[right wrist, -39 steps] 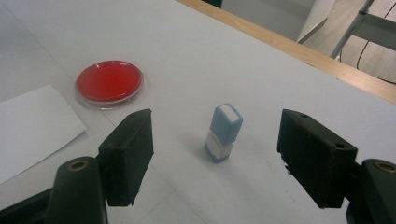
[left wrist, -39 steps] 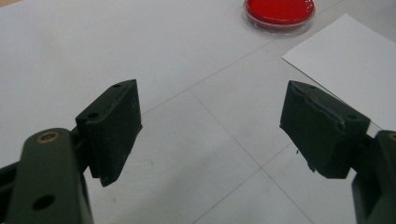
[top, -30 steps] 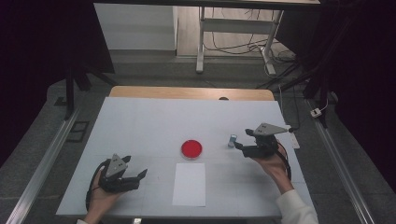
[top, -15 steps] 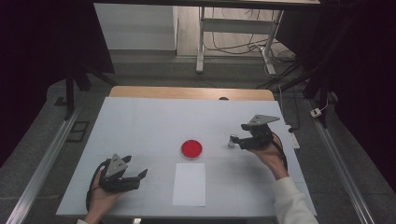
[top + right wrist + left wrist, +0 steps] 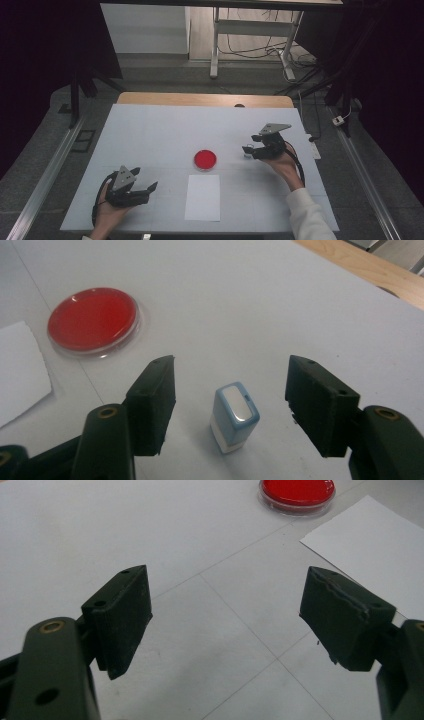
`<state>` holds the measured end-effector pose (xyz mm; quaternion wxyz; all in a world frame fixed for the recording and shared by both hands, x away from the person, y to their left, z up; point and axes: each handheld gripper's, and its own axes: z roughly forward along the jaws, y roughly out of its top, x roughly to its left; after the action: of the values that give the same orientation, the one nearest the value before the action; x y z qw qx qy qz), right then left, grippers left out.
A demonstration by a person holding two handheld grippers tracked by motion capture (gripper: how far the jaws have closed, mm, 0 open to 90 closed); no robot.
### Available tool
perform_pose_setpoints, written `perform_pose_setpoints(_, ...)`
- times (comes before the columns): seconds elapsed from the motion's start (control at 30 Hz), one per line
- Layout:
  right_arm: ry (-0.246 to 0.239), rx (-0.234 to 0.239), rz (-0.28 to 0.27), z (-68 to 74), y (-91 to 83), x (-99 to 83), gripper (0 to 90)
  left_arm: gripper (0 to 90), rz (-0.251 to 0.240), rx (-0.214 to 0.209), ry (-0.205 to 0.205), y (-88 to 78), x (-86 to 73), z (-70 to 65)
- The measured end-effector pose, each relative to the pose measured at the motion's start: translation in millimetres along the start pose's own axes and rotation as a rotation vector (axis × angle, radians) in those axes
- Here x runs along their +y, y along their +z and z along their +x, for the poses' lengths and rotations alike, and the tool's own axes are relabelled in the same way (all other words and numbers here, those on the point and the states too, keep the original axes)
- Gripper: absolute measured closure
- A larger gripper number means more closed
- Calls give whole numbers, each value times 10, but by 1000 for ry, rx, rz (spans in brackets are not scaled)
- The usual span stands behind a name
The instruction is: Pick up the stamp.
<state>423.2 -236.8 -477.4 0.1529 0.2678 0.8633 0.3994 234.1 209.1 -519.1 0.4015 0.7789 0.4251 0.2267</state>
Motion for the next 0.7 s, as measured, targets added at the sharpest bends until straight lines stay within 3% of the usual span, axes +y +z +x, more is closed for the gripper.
perform_pose_setpoints(0.7,-64,-4,67,-15,113,-89,632,207,14,1,1,13,-26,13)
